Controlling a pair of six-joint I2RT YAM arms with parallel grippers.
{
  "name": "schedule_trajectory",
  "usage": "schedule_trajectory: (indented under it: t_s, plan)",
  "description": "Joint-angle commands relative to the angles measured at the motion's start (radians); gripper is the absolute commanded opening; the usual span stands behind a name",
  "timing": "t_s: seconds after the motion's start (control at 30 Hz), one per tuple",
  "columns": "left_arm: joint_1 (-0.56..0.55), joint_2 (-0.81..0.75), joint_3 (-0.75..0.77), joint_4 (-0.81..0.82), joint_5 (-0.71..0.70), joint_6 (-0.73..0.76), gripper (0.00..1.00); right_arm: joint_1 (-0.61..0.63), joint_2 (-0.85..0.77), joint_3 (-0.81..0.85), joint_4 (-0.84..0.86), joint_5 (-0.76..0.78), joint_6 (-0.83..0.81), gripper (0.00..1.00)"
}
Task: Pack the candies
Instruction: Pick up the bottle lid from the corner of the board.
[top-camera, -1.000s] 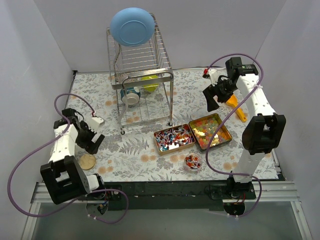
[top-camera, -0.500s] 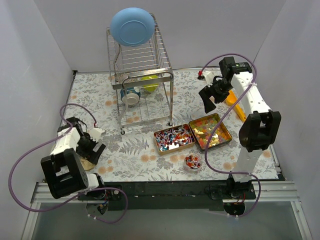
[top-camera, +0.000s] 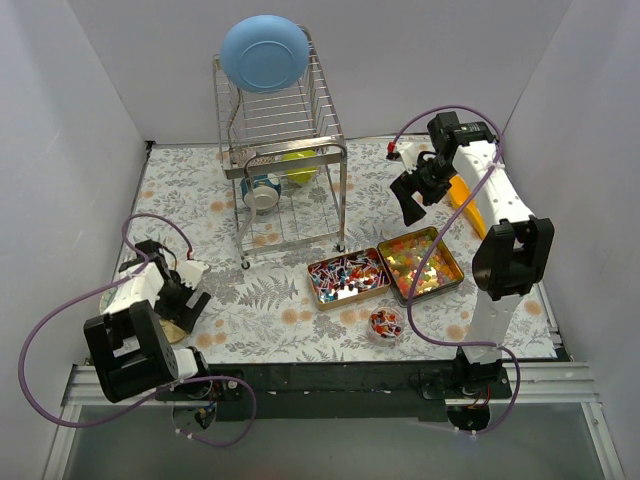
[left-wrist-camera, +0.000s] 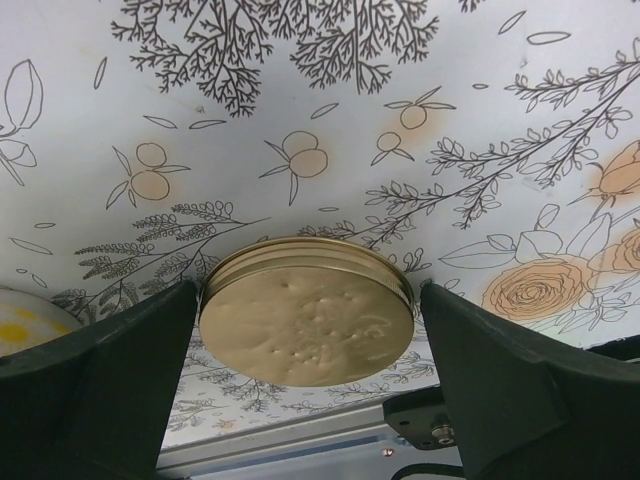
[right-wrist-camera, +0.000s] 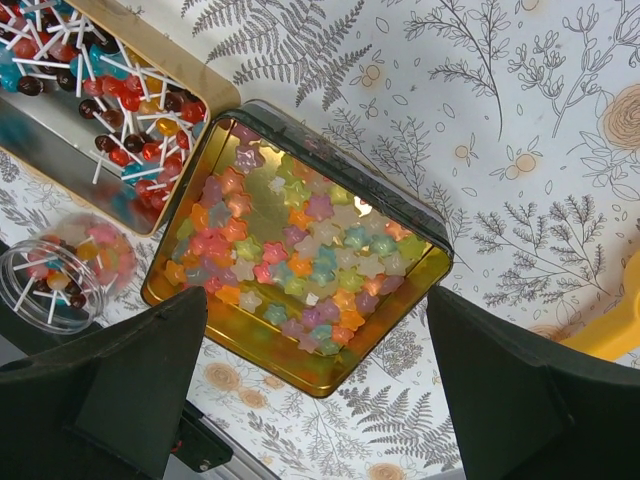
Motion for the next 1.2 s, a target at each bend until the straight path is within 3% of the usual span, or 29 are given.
schedule_trajectory:
  t_s: [0.0, 0.23, 0.43, 0.53, 0.77, 0.87, 1.17]
  plan:
    - [-0.004, -0.009, 0.021, 0.011, 0.086, 0.011, 0.88, 0.003, -0.019, 0.005, -0.021, -0.002, 0.001, 0.98]
    - [-0.102, -0.006, 0.171, -0.101, 0.261, -0.007, 0.81, 0.003, -0.019, -0.006, -0.020, 0.008, -0.009, 0.98]
    - [-0.341, -0.056, 0.219, -0.105, 0.223, -0.109, 0.84, 0.003, -0.038, -0.030, -0.003, 0.008, -0.011, 0.98]
    - [-0.381, -0.079, 0.195, -0.120, 0.176, -0.158, 0.91, 0.004, -0.047, -0.029, -0.003, 0.005, -0.019, 0.98]
    - [-0.381, -0.125, 0.101, -0.155, -0.094, -0.158, 0.95, 0.004, -0.073, -0.063, -0.004, -0.005, -0.022, 0.98]
    - [-0.366, -0.116, 0.076, -0.169, -0.133, -0.207, 0.95, 0.004, -0.070, -0.061, -0.009, -0.007, -0.022, 0.98]
    - [-0.153, -0.033, 0.072, -0.120, -0.150, -0.169, 0.96, 0.012, -0.045, -0.006, -0.024, -0.047, -0.019, 0.98]
